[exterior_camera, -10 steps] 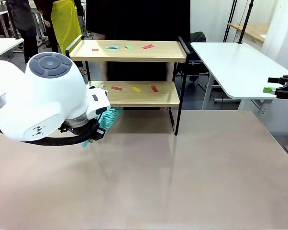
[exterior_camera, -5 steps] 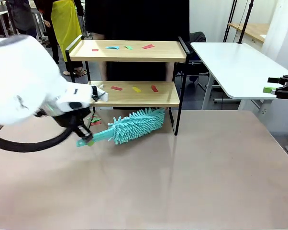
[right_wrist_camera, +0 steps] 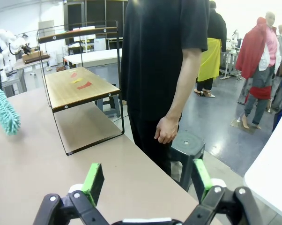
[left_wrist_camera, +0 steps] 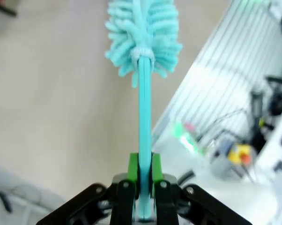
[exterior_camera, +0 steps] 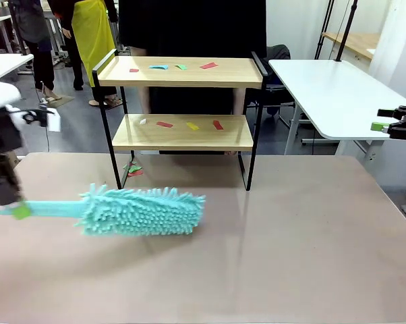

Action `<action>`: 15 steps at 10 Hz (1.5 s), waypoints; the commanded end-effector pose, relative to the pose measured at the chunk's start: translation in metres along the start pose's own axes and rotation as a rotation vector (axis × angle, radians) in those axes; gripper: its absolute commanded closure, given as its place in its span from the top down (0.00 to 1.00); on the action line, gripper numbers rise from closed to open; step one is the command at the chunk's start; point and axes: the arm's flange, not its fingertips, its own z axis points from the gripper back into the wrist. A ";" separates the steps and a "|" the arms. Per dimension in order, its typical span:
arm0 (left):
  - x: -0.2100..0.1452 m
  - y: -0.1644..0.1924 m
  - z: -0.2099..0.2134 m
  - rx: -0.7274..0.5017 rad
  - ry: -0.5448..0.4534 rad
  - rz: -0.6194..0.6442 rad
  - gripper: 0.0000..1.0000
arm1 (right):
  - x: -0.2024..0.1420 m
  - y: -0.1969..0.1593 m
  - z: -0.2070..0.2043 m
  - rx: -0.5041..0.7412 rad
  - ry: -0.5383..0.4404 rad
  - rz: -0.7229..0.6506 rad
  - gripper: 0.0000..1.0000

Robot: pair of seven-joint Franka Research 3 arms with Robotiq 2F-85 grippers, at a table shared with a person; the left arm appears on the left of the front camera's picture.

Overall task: Clean the shelf.
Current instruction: Clean the specific section of the Shelf indicated by the human with the Duster.

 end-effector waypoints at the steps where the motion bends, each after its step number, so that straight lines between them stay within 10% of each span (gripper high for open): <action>1: 0.006 -0.007 0.052 0.052 0.147 -0.011 0.13 | 0.006 0.001 -0.002 -0.009 0.013 -0.012 1.00; 7: 0.008 -0.024 0.148 0.251 0.628 -0.234 0.13 | 0.006 0.001 -0.002 -0.009 0.013 -0.012 1.00; 15: 0.019 -0.024 0.138 0.225 0.638 -0.229 0.13 | 0.006 0.001 -0.002 -0.009 0.013 -0.012 1.00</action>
